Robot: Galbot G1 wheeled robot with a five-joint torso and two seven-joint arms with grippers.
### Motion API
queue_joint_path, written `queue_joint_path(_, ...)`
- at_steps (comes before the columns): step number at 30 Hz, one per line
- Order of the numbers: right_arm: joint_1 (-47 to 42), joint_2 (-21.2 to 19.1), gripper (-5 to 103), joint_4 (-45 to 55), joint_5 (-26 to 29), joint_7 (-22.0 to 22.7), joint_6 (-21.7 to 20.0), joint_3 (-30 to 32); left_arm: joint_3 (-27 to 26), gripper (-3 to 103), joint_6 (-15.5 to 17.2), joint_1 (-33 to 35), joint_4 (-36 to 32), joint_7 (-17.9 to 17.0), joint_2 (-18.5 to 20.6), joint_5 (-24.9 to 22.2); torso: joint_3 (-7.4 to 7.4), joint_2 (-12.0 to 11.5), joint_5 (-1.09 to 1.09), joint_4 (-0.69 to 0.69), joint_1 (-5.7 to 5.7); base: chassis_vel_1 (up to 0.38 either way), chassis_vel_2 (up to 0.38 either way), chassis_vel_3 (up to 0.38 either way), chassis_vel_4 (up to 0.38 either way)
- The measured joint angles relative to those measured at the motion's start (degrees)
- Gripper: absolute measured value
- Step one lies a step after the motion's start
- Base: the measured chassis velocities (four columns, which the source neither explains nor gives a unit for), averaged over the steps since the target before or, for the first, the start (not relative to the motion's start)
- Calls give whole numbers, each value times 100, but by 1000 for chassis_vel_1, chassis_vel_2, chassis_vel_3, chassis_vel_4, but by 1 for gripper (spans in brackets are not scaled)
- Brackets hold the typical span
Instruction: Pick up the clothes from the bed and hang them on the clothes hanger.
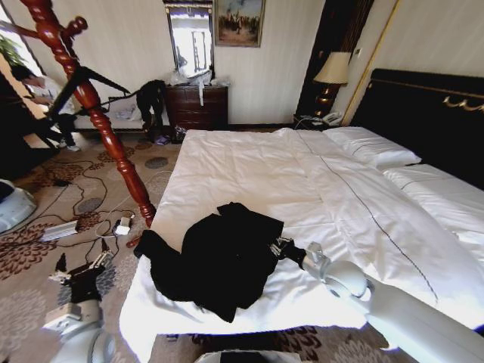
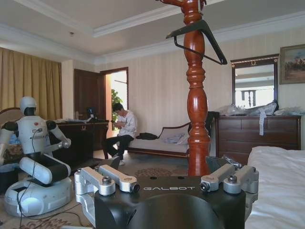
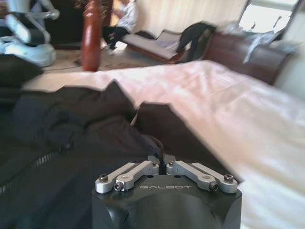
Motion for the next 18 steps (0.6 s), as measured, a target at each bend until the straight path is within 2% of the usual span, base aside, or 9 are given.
queue_joint_path(2,-73,-30,1,83,149,121,-28,416,5,100,0,24,-27,-18,-3,1,0,0,-1,1,0,0,0,0,0)
queue_joint_path(5,-17,-144,0,188,791,504,-263,1332,5,100,-1,66,-79,-42,-4,1,0,0,-3,3,0,0,0,0,0)
queue_joint_path(6,-17,-144,0,188,791,504,-263,1332,5,100,-1,66,-79,-42,-4,1,0,0,-3,3,0,0,0,0,0)
queue_joint_path(8,48,-260,0,157,1079,816,-522,1688,4,100,-9,87,-101,-54,-10,1,0,0,-3,2,0,0,0,0,0)
queue_joint_path(12,60,-338,0,14,1076,1315,-979,1833,7,100,-20,110,-121,-71,-31,1,0,0,-3,2,0,0,0,0,0)
queue_joint_path(14,80,-289,0,-135,883,2059,-1439,1719,18,100,-28,127,-132,-85,-42,2,0,0,-2,2,0,0,0,0,0)
queue_joint_path(15,80,-289,0,-135,883,2059,-1439,1719,18,100,-28,127,-132,-85,-42,2,0,0,-2,2,0,0,0,0,0)
queue_joint_path(17,111,-134,0,-249,650,2836,-1727,1538,20,100,-32,141,-135,-95,-42,3,0,-1,0,1,0,0,0,0,0)
queue_joint_path(18,114,34,5,-306,495,3478,-1958,1425,17,100,-35,158,-136,-101,-32,2,0,0,0,1,0,0,0,0,0)
